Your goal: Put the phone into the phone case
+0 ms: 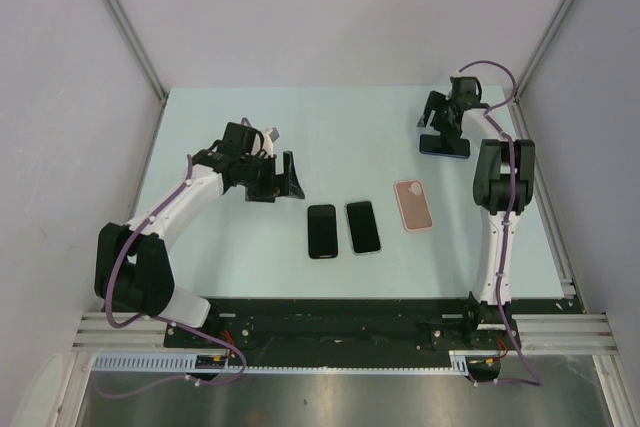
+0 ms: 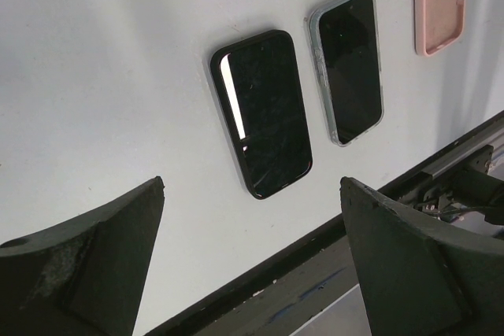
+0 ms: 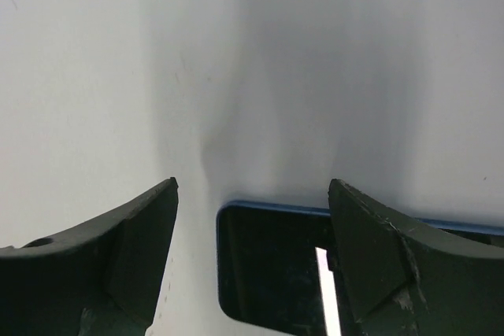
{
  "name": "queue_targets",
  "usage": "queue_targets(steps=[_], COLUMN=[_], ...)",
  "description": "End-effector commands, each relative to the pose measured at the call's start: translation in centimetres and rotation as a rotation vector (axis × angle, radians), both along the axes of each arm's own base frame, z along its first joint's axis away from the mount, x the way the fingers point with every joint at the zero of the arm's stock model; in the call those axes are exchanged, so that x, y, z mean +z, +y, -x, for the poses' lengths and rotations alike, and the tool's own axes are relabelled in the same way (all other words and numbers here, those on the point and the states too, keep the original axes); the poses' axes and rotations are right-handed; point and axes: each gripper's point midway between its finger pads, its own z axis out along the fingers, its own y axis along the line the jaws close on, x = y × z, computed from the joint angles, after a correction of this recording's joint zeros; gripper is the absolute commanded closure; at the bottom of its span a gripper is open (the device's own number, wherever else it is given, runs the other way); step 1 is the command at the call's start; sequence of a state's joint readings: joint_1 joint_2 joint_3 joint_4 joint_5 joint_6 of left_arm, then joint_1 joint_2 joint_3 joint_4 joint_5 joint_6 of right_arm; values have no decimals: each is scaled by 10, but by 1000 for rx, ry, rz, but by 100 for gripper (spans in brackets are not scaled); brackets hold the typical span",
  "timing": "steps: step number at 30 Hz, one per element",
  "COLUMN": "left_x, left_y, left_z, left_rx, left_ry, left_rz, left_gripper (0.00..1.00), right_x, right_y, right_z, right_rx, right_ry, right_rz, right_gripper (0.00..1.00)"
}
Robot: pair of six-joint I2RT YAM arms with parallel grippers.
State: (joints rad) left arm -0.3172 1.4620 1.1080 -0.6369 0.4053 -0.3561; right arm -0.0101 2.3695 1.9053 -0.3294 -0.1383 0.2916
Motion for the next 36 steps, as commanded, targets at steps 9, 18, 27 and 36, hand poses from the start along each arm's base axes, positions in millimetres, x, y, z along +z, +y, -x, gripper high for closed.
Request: queue_targets(steps=[9,18,27,36], left_x=[15,16,14,18], left_y=[-3,-2,-3,-4], left_z=[0,0,1,2], left_rx=[-31,-28,-31,-34], left_ry=[-56,-63,-53,-63], left_rz=[43,40,44,49], left_gripper=[4,4,4,4], right_x=[20,8,12,11], right_y=[50,71,77,40], right_z=[55,48,90,134], right_rx=[329,376,387,239], right_ry=[73,84,186,279], right_rz=[-31,-122,-91,2], right_gripper=[21,21,22,23])
